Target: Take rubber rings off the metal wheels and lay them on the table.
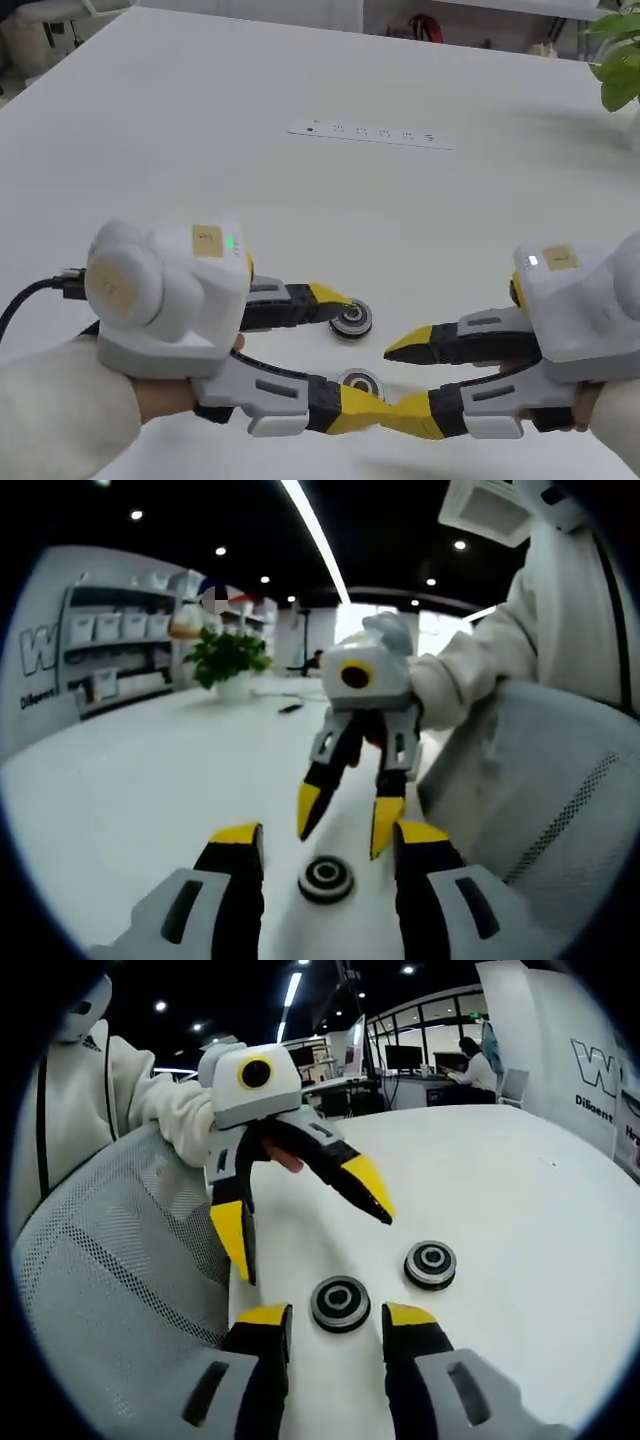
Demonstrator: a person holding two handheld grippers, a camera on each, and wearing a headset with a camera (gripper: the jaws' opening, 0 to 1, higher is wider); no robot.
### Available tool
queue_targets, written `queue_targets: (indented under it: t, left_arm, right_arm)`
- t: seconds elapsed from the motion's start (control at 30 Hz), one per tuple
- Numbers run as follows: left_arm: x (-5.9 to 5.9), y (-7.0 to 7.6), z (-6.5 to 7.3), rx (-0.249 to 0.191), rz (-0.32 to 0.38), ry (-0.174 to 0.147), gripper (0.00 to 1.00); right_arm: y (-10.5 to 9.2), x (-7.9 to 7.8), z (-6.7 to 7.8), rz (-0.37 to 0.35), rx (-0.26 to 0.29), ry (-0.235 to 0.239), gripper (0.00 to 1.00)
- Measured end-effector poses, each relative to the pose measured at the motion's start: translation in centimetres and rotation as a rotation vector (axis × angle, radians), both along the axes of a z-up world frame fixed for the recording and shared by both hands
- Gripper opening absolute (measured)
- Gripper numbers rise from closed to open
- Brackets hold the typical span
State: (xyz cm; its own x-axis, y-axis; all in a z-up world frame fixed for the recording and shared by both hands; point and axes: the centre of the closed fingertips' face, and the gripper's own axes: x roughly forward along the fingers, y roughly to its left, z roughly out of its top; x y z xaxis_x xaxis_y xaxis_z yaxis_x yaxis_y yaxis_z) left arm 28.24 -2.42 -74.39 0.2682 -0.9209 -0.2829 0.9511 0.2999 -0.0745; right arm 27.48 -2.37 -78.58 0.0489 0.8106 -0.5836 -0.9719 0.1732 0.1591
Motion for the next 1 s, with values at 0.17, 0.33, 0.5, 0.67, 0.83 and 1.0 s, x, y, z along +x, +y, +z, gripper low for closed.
queue_targets:
  t: [0.17,0.33,0.5,0.67,0.83,1.0]
  left_arm:
    - [-0.2,-0.2,-1.4,0.066,-0.019,-0.034,0.38]
    - [-0.2,-0.4,-2.7,0.104,-0.026,-0.024,0.34]
    - [-0.1,-0.5,-3.9,0.131,-0.026,-0.008,0.28]
    - [-0.2,-0.4,-4.7,0.166,-0.033,-0.019,0.23]
    - [-0.2,-0.2,-4.5,0.154,-0.031,-0.024,0.16]
    - [-0.2,-0.2,-4.5,0.149,-0.035,-0.030,0.15]
  right_arm:
    - [-0.4,0.0,-1.0,-0.012,-0.025,0.026,0.28]
    - [-0.6,0.0,-1.5,-0.021,-0.040,0.041,0.25]
    - [-0.6,0.0,-1.6,-0.036,-0.032,0.057,0.22]
    - [-0.5,-0.1,-2.0,-0.035,-0.043,0.063,0.18]
    - [-0.5,0.0,-2.2,-0.038,-0.047,0.058,0.15]
    - [-0.5,-0.1,-2.3,-0.033,-0.048,0.062,0.13]
